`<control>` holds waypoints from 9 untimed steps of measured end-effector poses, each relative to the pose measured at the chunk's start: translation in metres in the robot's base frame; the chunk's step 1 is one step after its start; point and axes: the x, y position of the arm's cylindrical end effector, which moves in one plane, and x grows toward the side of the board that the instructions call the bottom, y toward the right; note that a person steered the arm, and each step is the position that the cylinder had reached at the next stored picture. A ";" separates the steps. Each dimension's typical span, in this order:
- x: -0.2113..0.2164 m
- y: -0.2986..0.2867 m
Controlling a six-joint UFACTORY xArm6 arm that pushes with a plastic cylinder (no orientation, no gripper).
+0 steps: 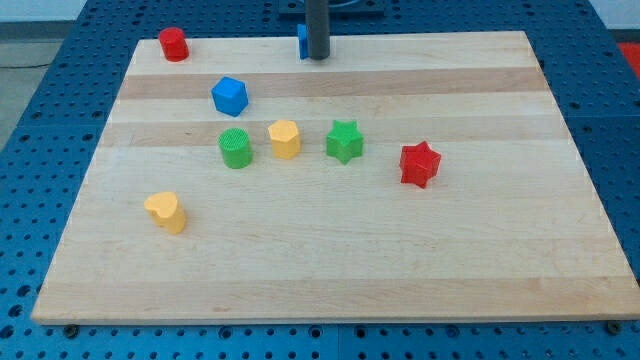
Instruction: Push the yellow heart toward the top right to the board
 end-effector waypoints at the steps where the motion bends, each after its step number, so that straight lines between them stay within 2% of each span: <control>1: 0.043 -0.002; 2: 0.067 -0.021; 4: 0.069 -0.021; 5: 0.096 -0.030; 6: 0.122 -0.061; 7: 0.127 -0.097; 8: 0.146 -0.164; 9: 0.196 -0.227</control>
